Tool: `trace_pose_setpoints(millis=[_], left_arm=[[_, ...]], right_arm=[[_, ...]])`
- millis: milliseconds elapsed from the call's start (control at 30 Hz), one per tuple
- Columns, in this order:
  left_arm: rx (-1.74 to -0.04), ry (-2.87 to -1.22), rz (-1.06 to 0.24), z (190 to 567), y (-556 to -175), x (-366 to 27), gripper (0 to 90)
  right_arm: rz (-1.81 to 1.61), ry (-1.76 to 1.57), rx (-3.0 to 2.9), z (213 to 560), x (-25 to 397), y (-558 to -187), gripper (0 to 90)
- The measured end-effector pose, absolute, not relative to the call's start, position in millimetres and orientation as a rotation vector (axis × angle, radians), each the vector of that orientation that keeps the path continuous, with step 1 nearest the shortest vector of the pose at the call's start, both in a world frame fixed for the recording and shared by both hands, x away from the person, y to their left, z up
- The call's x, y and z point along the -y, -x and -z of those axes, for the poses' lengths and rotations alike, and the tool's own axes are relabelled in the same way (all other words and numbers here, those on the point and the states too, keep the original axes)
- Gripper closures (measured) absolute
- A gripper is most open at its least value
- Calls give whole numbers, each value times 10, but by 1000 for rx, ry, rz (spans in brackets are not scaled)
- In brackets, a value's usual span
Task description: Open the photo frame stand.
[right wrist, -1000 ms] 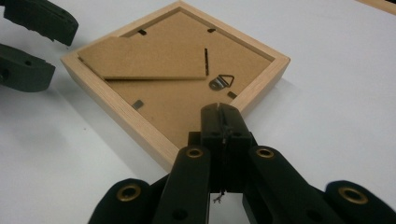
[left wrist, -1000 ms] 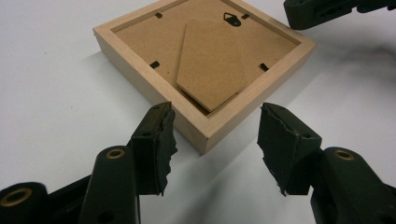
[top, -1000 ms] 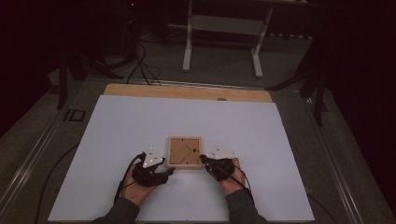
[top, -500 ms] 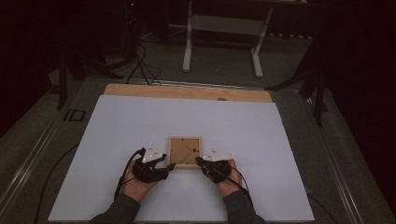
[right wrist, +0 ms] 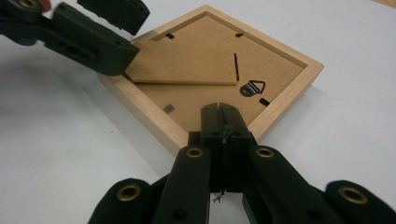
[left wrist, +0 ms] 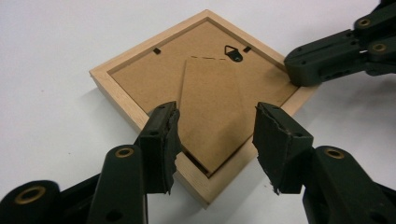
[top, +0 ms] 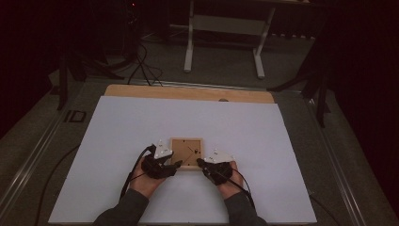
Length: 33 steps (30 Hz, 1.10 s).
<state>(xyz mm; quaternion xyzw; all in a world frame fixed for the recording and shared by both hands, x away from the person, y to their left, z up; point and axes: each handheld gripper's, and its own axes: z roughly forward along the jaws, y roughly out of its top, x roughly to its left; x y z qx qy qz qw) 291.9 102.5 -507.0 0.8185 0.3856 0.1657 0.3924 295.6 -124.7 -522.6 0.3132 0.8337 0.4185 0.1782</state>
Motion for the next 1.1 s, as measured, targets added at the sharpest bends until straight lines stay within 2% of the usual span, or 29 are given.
trace_pose_setpoints(millis=[1100], left_arm=[[-996, -2177, -391, 5084, -3089, -878, 507]], right_arm=[[-1195, -892, -2352, 5234, 1248, -2956, 898]])
